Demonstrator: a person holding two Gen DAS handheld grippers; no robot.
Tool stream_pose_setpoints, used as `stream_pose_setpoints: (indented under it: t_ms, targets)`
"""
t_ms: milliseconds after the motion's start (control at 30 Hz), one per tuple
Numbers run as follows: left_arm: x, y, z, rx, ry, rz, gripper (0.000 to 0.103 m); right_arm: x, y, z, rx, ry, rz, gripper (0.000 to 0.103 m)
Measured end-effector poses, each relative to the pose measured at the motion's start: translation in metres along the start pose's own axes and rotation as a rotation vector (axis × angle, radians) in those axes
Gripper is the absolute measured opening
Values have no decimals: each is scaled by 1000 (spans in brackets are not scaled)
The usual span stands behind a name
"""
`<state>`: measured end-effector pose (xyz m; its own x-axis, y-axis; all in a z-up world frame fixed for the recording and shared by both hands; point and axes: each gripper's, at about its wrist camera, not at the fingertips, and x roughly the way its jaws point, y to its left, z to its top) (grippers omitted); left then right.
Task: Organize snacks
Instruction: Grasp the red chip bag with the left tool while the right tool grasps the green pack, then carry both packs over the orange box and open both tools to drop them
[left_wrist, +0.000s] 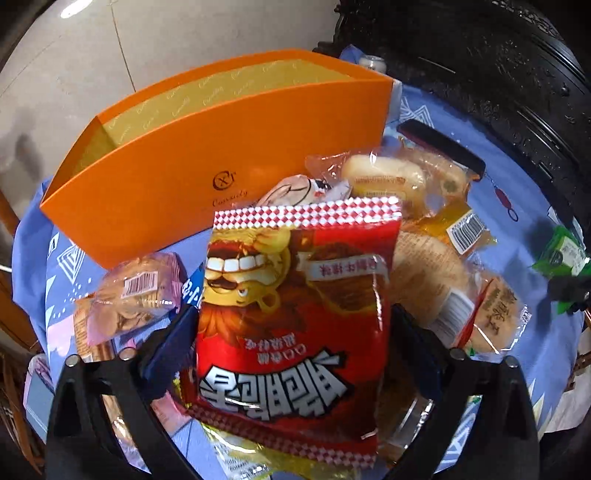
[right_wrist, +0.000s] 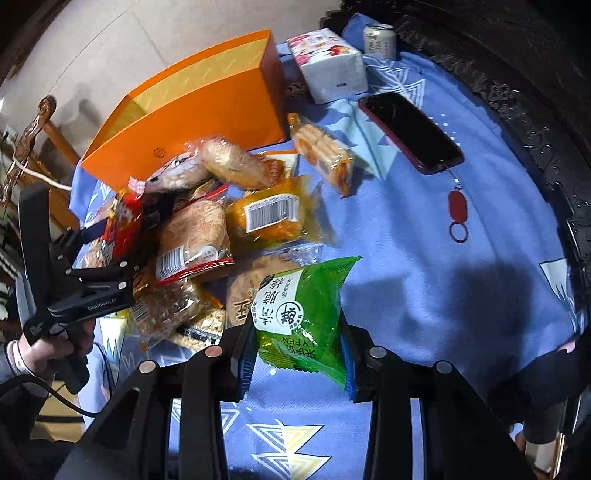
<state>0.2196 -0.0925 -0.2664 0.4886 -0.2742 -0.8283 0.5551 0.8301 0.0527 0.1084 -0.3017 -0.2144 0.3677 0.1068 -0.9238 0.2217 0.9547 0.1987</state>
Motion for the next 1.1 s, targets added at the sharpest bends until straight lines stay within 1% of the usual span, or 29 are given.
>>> stream_pose_setpoints:
  t_ms: [33,67,100,167,267,400,500,633,733,767,833,900,933,1000,1067,1100]
  targets:
    - [0,2,2,-12,-7,-2,70,-1,-1,1,9,-6,-8,38]
    - [-3,6,3,-36,-11,-27,64,-2,-2,0,14,-9,-11,38]
    - [-6,9,2,-52,-23,-38,61,-2,-3,1,21,-13,-14,38]
    - [-12,12,0,-60,-38,-44,57,-1,-3,3,38,-15,-10,38]
    - [-24,10,-4,-49,-57,-53,57,0,2,4,38,-18,-5,38]
    - [-58,18,-13,-77,-99,-66,57,-7,13,5,16,-42,-7,38]
    - [-81,24,-15,-104,-125,-70,57,-19,22,9,-11,-79,-6,38]
    - [-112,37,0,-146,-186,-52,57,-37,37,27,-60,-136,13,38]
    - [-135,55,22,-179,-245,-10,57,-50,53,51,-98,-191,46,38]
    - [-139,60,28,-189,-253,-2,57,-58,60,66,-111,-225,70,38]
    - [-146,75,45,-221,-267,26,57,-67,69,86,-130,-262,98,38]
    - [-150,90,65,-247,-280,49,57,-77,82,114,-162,-312,128,38]
    - [-151,97,76,-254,-284,65,57,-81,90,134,-183,-340,145,38]
    - [-153,111,103,-267,-303,92,57,-83,99,159,-208,-373,157,38]
    - [-154,122,125,-269,-317,104,57,-82,110,189,-236,-407,166,38]
    - [-152,128,141,-270,-326,108,57,-80,115,203,-247,-420,166,38]
